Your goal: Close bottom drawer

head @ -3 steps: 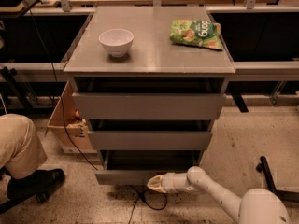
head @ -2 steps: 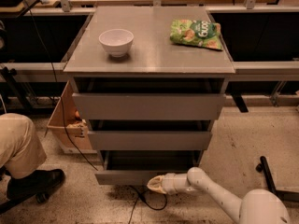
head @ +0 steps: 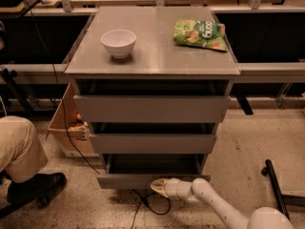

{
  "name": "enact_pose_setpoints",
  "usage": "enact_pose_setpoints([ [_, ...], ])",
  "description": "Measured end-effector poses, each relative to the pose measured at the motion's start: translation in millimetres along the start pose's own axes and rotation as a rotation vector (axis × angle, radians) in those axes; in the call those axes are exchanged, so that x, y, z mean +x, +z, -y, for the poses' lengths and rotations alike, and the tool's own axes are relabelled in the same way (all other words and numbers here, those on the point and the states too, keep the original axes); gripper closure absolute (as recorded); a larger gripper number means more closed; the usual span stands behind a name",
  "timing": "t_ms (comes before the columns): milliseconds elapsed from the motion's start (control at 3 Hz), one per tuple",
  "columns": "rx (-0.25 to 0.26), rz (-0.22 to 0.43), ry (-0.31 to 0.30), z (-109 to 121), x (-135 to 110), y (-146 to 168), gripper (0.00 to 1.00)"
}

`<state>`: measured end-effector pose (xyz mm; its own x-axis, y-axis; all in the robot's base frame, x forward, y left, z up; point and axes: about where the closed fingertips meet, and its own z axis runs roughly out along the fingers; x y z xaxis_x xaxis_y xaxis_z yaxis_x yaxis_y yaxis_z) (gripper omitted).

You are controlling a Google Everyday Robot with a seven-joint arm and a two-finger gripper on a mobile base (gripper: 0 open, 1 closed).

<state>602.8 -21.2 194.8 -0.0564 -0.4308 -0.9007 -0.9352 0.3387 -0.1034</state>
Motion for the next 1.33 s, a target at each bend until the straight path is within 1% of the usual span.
enact_pose_setpoints([
  [333,0.091,0.026,0.02,16.2,5.7,-0.1,1.0],
  [667,0.134,0.063,0.039,25.4,5.0,8.1,1.0],
  [1000,0.134,0.064,0.039,25.5,5.0,8.1,1.0],
  [1333,0.135,0.083,0.043,31.9,-0.2,20.3,1.0],
])
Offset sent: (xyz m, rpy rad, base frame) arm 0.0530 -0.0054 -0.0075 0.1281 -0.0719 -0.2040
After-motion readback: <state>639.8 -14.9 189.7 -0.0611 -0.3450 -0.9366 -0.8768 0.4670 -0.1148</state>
